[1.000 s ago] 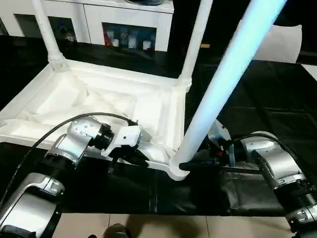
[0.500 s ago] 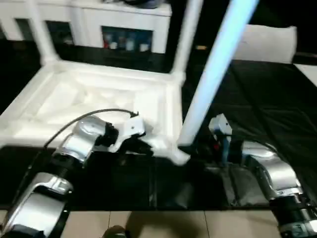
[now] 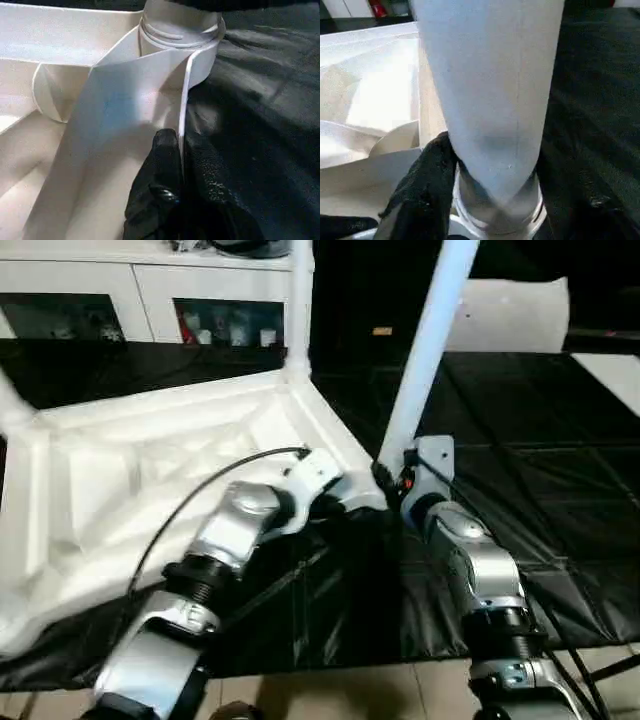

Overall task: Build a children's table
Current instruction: Rotate leg to tighten

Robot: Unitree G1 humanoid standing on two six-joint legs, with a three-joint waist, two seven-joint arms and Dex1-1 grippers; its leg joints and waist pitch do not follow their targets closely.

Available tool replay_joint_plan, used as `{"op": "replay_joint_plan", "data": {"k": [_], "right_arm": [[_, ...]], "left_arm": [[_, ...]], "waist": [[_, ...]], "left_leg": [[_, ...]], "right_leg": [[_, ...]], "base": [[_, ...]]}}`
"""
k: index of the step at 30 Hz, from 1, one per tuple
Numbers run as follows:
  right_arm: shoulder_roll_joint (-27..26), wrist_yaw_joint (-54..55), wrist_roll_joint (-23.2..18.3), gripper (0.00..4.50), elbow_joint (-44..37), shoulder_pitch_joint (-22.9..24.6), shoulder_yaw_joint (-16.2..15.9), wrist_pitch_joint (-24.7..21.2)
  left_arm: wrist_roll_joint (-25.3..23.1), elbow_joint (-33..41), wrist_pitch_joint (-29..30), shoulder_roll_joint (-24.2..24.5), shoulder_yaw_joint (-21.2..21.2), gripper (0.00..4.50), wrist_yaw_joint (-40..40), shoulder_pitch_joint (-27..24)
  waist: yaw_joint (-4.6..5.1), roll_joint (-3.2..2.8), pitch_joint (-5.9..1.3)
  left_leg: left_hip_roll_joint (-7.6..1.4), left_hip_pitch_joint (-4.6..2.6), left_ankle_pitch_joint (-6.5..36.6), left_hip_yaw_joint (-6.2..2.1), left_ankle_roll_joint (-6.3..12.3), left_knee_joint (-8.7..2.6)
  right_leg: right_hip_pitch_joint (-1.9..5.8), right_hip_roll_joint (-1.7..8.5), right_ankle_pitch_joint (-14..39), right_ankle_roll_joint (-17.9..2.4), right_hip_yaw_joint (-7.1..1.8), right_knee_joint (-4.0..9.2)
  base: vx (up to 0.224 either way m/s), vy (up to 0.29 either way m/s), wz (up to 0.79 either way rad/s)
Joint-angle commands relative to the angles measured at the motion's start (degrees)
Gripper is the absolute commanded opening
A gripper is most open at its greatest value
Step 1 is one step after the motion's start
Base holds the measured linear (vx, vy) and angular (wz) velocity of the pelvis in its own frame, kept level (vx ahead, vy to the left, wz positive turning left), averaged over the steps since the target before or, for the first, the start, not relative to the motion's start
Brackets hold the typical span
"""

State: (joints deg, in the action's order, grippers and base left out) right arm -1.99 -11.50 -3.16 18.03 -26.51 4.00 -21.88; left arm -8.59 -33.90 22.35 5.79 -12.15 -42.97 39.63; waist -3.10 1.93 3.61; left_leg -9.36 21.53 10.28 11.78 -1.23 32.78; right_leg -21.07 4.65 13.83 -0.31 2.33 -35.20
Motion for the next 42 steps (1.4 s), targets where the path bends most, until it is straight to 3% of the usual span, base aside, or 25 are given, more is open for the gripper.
{"op": "replay_joint_plan", "data": {"k": [1, 5, 8, 10, 11, 16, 18, 19, 21, 22, 26, 30, 34, 42], "right_arm": [[-6.9, -6.2, -3.0, 2.73, -0.8, 1.4, -10.0, -1.6], [-4.5, -8.0, -3.0, 3.12, -3.7, 3.4, -9.2, -1.1], [-0.2, -11.1, -3.5, 3.42, -6.6, 5.8, -8.4, 0.2], [3.2, -14.5, -4.0, 3.58, -8.3, 6.8, -7.8, 0.8], [5.2, -16.7, -4.4, 3.66, -9.1, 7.2, -7.5, 1.2], [13.1, -25.3, -5.9, 4.08, -12.3, 8.0, -6.2, 1.1], [19.4, -33.1, -7.2, 4.13, -14.4, 8.3, -6.4, 1.2], [19.4, -33.1, -7.2, 4.23, -14.4, 8.3, -6.4, 1.2], [24.4, -40.0, -9.1, 4.45, -16.4, 8.8, -7.5, 1.1], [26.4, -42.7, -9.7, 4.49, -17.3, 9.1, -8.0, 1.1], [33.6, -51.9, -11.8, 4.49, -19.8, 10.0, -9.3, -0.1], [36.7, -54.7, -10.9, 4.49, -17.5, 8.6, -10.3, 1.5], [35.6, -55.0, -11.0, 4.49, -14.5, 6.9, -10.9, 3.3], [32.8, -60.3, -12.9, 3.84, -9.8, 4.6, -13.6, 4.9]], "left_arm": [[3.0, 2.4, -2.1, -5.6, 0.4, 0.00, 6.2, 1.6], [3.0, 3.4, -2.8, -3.7, 0.3, 0.00, 3.6, 0.5], [3.1, 4.9, -4.8, -0.8, -0.1, 0.00, -0.8, -1.2], [3.5, 5.6, -6.6, 1.5, -0.5, 0.00, -4.2, -2.3], [3.7, 6.0, -7.4, 2.7, -0.8, 0.00, -5.9, -2.9], [3.8, 6.4, -10.6, 7.3, -1.6, 0.00, -11.3, -4.5], [4.5, 5.8, -14.9, 10.7, -2.5, 0.00, -17.3, -5.1], [4.5, 5.8, -14.9, 10.7, -2.5, 0.00, -17.3, -5.1], [4.7, 4.9, -16.6, 12.4, -2.8, 0.00, -20.3, -5.0], [4.7, 4.4, -17.8, 13.3, -3.1, 0.00, -22.0, -4.9], [5.1, 2.0, -21.8, 16.6, -4.4, 0.00, -28.3, -4.1], [7.4, 0.9, -24.6, 19.0, -5.4, 0.00, -36.9, -3.3], [8.1, 1.8, -25.2, 20.2, -6.6, 0.00, -42.2, -3.1], [7.5, 0.1, -28.8, 20.5, -8.6, 0.00, -45.5, -1.8]], "waist": [[0.01, 0.52, -3.08], [-0.28, 0.34, -3.25], [0.01, 0.37, -2.85], [0.74, 0.51, -2.78], [0.77, 0.53, -2.82], [0.46, 0.56, -3.08], [0.28, 0.89, -3.16], [0.02, 0.81, -3.12], [-0.08, 1.25, -3.07], [-0.41, 1.09, -2.91], [-0.49, 1.39, -2.67], [-0.58, 1.48, -2.55], [-0.79, 1.56, -2.49], [-2.25, 1.39, -2.87]], "left_leg": [[-3.88, -0.99, 0.7, -1.99, 5.01, -3.24], [-4.10, -0.90, -0.4, -1.96, 6.99, -3.01], [-4.20, -0.65, 3.2, -2.09, 6.71, -3.36], [-4.25, -0.62, 6.0, -2.17, 5.65, -3.47], [-4.29, -0.50, 5.8, -2.21, 5.60, -3.41], [-4.18, -0.42, -0.2, -1.79, 8.64, -2.63], [-4.18, -0.42, -0.5, -1.80, 9.19, -2.52], [-4.25, -0.52, -0.4, -1.70, 9.44, -2.39], [-4.35, -0.53, 0.2, -1.62, 9.49, -2.38], [-4.38, -0.56, 0.6, -1.69, 9.27, -2.42], [-4.69, -0.70, 3.7, -1.72, 7.66, -2.59], [-4.70, -0.91, 5.3, -1.67, 5.75, -2.70], [-4.71, -1.07, 6.4, -1.50, 4.48, -2.62], [-4.77, -1.12, 4.2, -1.32, 4.74, -2.38]], "right_leg": [[1.54, 4.35, -7.2, -12.4, -2.68, 3.25], [1.63, 4.41, -10.2, -13.2, -2.57, 2.95], [1.70, 4.49, -4.6, -13.0, -2.43, 3.59], [1.66, 4.53, 0.1, -12.9, -2.44, 4.11], [1.86, 4.55, 0.2, -12.8, -2.47, 4.03], [1.64, 4.28, -9.8, -14.5, -2.51, 2.74], [1.72, 4.29, -10.1, -14.6, -2.42, 2.65], [1.69, 4.24, -10.3, -14.5, -2.47, 2.62], [1.61, 4.22, -9.2, -14.5, -2.42, 2.68], [1.58, 4.22, -7.4, -14.2, -2.41, 2.74], [1.24, 4.45, -2.0, -14.4, -2.44, 3.04], [1.01, 4.53, 1.0, -14.7, -2.53, 3.16], [0.70, 4.70, 2.7, -15.3, -2.63, 3.19], [0.80, 4.46, -2.2, -16.0, -2.40, 2.36]], "base": [[0.000, 0.000, 0.00], [0.000, 0.000, 0.00], [0.000, 0.000, 0.00], [0.000, 0.000, 0.00], [0.000, 0.000, 0.00], [0.000, 0.000, 0.00], [0.000, 0.000, 0.00], [0.000, 0.000, 0.00], [0.000, 0.000, 0.00], [0.000, 0.000, 0.00], [0.000, 0.000, 0.00], [0.000, 0.000, 0.00], [0.000, 0.000, 0.00], [0.000, 0.000, 0.00]]}}
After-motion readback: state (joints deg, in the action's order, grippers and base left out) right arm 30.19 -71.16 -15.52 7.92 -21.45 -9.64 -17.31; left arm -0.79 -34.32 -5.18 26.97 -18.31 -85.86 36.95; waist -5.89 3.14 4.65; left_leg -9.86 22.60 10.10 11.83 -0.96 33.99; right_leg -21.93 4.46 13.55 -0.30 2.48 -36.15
